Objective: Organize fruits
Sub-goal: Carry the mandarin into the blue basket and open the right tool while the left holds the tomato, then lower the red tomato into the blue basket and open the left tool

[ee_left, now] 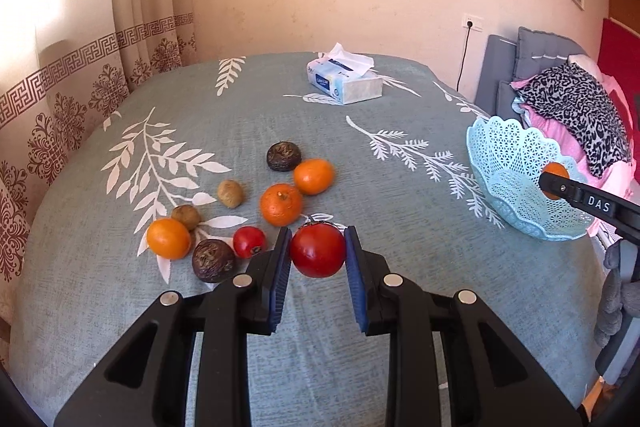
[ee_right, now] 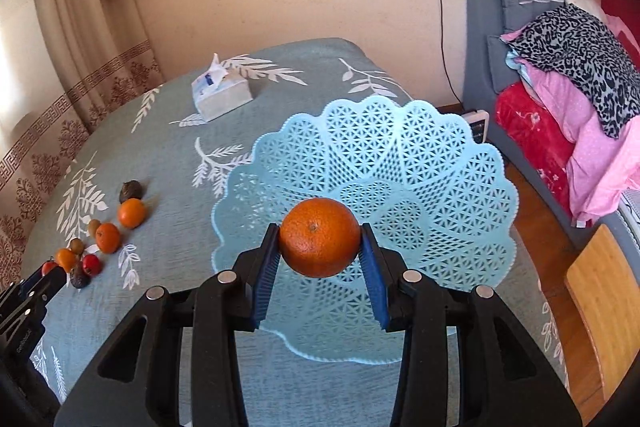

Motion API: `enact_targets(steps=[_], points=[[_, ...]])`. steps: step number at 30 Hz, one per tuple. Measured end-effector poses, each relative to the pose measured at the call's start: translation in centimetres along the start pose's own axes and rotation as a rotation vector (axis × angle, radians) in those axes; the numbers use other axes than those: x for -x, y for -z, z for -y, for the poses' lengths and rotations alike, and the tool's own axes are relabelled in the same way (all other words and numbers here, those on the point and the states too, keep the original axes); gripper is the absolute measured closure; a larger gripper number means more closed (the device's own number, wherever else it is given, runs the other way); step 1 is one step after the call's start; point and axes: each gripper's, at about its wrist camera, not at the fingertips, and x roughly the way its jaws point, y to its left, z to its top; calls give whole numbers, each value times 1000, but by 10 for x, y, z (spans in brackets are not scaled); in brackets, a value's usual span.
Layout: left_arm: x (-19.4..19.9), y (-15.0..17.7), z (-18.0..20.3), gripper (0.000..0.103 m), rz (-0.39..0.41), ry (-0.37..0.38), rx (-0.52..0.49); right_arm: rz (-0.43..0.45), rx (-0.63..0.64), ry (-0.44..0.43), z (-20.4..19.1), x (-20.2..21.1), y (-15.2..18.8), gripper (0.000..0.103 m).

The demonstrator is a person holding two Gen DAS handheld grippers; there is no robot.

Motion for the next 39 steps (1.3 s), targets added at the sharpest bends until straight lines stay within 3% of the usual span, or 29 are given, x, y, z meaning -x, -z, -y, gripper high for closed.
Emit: enact_targets(steps=[8,14,27,36,38,39], points=[[-8,-12,33,76,-15,43,-50,-23,-56,55,23,-6,0,62],[-17,-20,59,76,-31,92,-80,18,-110,65,39,4,-6,51],[-34,-47,131,76,-23,236,-166,103,-141,91,55,30,-12,51],[-58,-46,170,76,-79,298,-223,116,-181,87,69,35,-12,50],[-60,-44,174,72,-82,306,-235,113,-183,88,70,34,-12,50],[-60,-44,175,65,-81,309,-240,112,-185,89,70,33,-12,47]])
